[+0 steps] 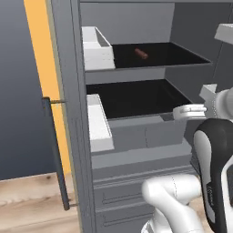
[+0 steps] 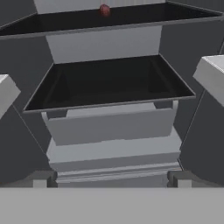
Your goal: Move the hot dog bun to the plate on the dining table and place the condiment next to that plate. Then navigate to the fridge and take the sausage and place it on the plate as well.
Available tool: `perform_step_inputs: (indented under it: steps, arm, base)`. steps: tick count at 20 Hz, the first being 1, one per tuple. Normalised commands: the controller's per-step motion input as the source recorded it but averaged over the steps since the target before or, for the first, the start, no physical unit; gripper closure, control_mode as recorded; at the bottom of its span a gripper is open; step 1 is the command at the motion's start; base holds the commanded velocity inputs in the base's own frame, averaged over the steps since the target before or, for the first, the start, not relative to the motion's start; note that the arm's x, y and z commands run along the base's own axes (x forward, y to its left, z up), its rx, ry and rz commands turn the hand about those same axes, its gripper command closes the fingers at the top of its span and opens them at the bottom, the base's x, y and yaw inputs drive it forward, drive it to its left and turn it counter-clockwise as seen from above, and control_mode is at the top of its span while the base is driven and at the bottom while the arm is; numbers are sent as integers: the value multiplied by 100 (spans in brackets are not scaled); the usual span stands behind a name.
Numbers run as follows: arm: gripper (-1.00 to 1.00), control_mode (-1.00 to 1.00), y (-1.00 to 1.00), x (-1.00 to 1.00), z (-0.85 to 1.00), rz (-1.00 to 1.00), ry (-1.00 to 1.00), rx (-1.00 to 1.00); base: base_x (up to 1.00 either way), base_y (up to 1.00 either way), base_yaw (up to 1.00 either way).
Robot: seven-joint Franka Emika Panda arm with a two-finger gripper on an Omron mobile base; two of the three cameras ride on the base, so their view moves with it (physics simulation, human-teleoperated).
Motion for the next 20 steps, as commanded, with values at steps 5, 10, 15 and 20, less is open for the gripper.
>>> perform_step_inputs:
  steps: [5, 10, 15, 20]
  arm:
    - [-100, 100, 0, 0, 0, 0, 0, 0]
    - [-100, 100, 0, 0, 0, 0, 0, 0]
    - [-100, -100, 1, 13, 12, 1, -3, 0]
    - [-100, -100, 5, 59, 86, 5, -20, 0]
  base:
    - [56, -25, -7]
    - [98, 2, 6]
    - [70, 4, 6]
    - [0, 0, 0]
